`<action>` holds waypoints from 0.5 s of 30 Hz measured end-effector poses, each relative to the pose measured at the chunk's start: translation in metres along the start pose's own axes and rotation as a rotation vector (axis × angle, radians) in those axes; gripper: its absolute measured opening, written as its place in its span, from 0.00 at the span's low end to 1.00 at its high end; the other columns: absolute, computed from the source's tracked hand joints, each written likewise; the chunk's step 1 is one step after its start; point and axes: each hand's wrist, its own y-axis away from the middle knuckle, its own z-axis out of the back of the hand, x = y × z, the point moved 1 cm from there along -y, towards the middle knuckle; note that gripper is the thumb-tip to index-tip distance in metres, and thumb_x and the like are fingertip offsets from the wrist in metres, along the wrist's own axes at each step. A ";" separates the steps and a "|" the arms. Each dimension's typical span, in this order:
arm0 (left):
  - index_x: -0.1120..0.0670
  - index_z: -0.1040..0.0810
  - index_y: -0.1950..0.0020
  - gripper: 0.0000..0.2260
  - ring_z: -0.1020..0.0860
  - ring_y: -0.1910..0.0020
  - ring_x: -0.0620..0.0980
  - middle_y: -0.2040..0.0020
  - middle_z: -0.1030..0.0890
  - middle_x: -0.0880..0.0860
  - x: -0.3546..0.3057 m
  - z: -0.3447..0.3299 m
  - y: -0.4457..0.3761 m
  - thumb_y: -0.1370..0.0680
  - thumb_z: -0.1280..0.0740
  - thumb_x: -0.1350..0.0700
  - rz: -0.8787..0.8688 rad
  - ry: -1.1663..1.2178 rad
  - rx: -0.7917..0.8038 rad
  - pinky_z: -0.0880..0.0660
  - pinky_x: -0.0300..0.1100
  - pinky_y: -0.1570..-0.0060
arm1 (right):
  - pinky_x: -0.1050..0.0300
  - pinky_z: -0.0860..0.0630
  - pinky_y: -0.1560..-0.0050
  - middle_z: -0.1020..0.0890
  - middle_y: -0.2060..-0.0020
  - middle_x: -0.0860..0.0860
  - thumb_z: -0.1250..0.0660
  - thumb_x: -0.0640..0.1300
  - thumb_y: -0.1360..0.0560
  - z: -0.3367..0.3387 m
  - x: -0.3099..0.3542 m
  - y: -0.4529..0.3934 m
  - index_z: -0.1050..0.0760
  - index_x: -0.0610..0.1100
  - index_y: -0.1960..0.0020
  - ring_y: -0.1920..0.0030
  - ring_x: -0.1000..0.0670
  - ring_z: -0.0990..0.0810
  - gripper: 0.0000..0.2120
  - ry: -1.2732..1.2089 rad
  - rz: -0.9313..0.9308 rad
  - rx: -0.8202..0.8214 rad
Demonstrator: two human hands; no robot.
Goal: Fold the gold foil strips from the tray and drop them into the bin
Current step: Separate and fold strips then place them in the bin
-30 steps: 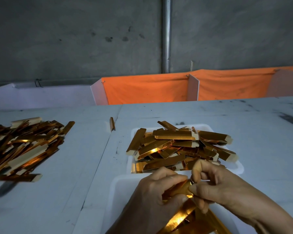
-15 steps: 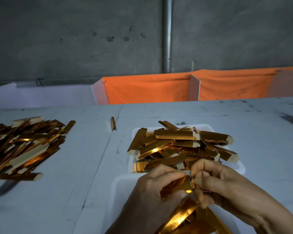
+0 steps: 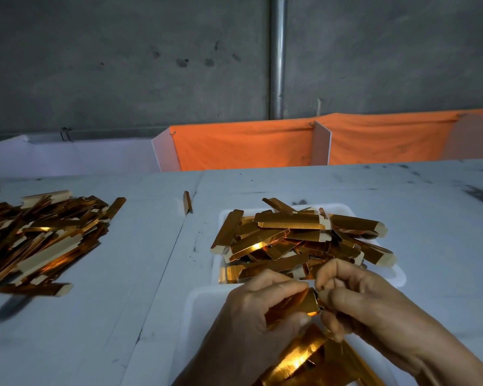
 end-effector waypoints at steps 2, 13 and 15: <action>0.32 0.29 0.39 0.17 0.34 0.39 0.30 0.42 0.31 0.27 -0.001 0.001 0.000 0.28 0.36 0.41 0.002 0.000 -0.004 0.30 0.25 0.47 | 0.59 0.27 0.73 0.25 0.75 0.41 0.34 0.33 0.25 -0.001 -0.001 0.000 0.25 0.38 0.57 0.76 0.47 0.26 0.04 0.004 -0.001 -0.020; 0.39 0.25 0.47 0.10 0.27 0.43 0.37 0.47 0.23 0.37 -0.008 0.002 0.000 0.27 0.33 0.47 -0.096 -0.078 -0.152 0.26 0.30 0.49 | 0.61 0.27 0.72 0.24 0.73 0.46 0.36 0.30 0.25 -0.004 0.000 0.004 0.28 0.37 0.50 0.75 0.48 0.24 0.06 0.098 0.072 -0.071; 0.46 0.21 0.45 0.12 0.26 0.44 0.38 0.46 0.21 0.40 -0.009 0.002 0.000 0.27 0.33 0.48 -0.110 -0.107 -0.161 0.26 0.32 0.48 | 0.61 0.27 0.72 0.24 0.72 0.47 0.34 0.30 0.25 -0.003 0.001 0.005 0.29 0.37 0.50 0.75 0.48 0.25 0.07 0.118 0.051 -0.028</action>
